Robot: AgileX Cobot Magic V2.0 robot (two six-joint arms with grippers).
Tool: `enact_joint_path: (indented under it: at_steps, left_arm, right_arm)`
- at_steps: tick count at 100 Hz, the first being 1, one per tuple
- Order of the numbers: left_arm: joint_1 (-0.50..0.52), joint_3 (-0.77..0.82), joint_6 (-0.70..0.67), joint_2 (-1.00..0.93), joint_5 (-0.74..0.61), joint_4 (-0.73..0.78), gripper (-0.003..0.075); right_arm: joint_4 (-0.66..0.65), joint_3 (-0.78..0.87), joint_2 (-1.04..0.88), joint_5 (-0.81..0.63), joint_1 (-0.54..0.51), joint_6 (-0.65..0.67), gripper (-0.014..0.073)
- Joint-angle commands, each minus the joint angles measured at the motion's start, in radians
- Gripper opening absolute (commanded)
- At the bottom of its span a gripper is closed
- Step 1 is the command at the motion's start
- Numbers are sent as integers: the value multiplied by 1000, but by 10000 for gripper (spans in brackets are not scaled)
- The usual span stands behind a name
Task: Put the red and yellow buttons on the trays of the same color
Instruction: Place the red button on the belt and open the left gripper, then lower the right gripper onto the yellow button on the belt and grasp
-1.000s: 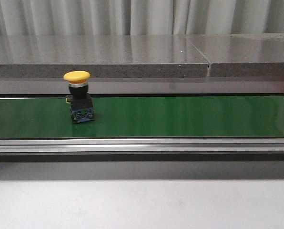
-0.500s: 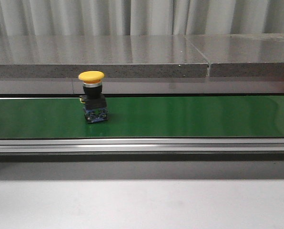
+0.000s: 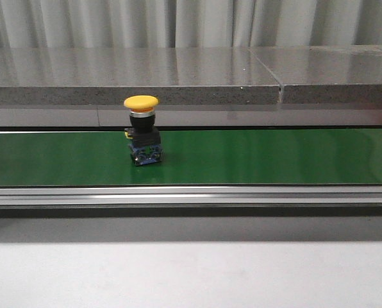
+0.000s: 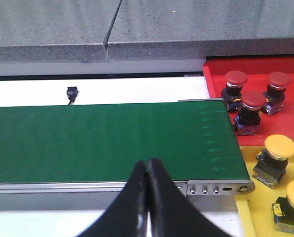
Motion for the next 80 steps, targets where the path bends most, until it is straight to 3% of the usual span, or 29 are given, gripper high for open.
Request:
enact_joint_path:
  at_steps: [1, 47, 80]
  left_arm:
    - [-20, 24, -1, -64, -80, -8, -21]
    - [-30, 277, -1, -436, -76, -61, -21]
    - [-30, 330, -1, -611, -74, -78, -21]
  right_arm:
    - [-4, -25, 9, -72, 4, 1, -67]
    - [-4, -25, 9, -72, 4, 1, -67]
    - [1, -34, 12, -68, 4, 1, -67]
